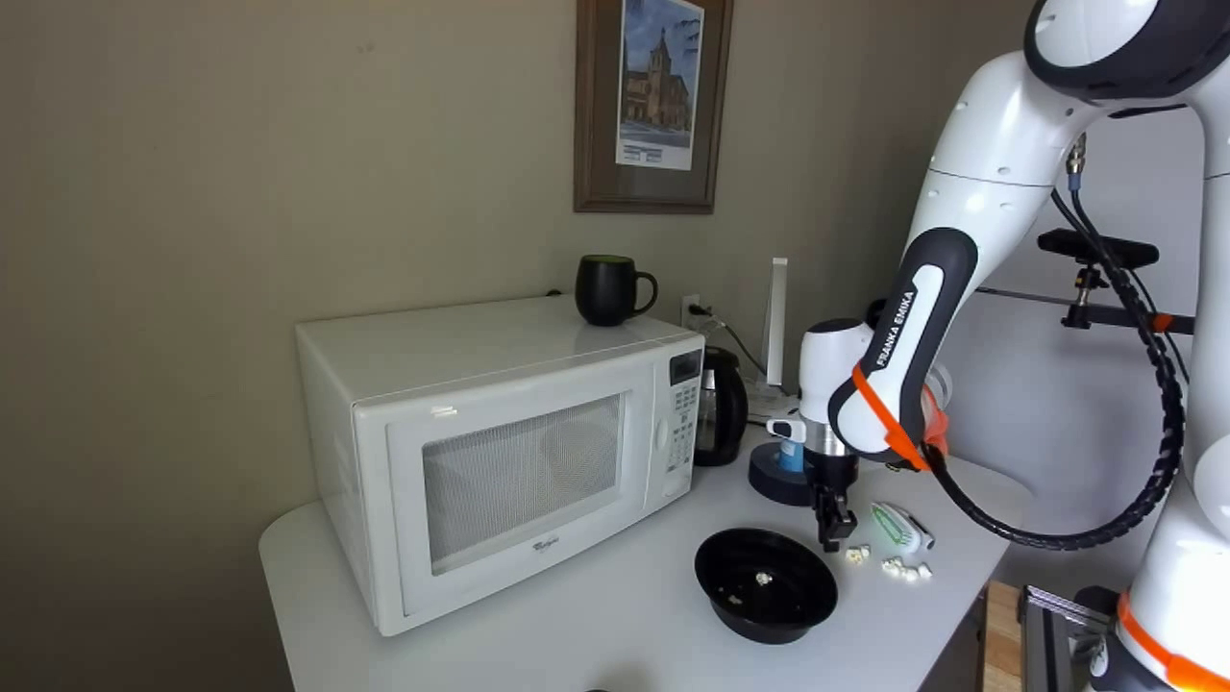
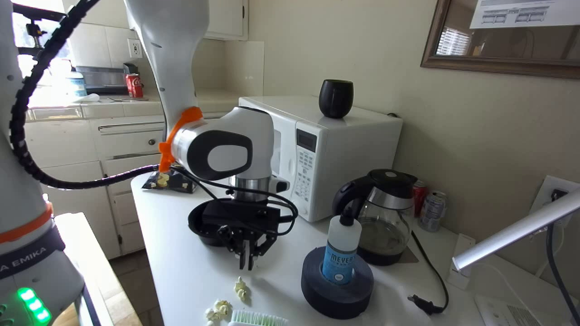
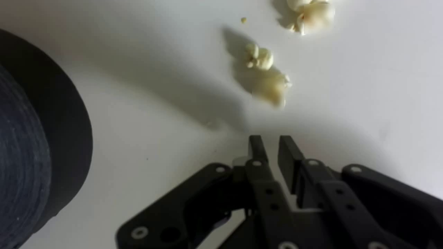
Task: Put the white objects inside the black bowl
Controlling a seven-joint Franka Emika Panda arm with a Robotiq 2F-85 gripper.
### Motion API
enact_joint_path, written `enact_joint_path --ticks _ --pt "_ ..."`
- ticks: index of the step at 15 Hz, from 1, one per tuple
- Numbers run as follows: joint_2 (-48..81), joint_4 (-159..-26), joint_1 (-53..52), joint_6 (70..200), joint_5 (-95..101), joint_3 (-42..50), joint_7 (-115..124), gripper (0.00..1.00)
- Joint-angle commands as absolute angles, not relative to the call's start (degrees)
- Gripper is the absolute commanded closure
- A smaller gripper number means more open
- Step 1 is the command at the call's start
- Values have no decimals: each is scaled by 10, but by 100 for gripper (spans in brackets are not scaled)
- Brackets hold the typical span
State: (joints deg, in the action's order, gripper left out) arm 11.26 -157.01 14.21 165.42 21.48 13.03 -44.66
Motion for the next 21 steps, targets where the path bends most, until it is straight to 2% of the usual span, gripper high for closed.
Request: enact_joint_path --ticks 1,4,8,14,21 --pt "83 -1579 118 1614 254 145 -406 58" --pt "82 -1581 125 1588 261 145 -404 48" --pt "95 -1571 144 1577 241 146 -422 60" --pt "100 -1573 166 1592 232 150 -421 54" --pt "115 -1571 172 1596 225 149 -416 61"
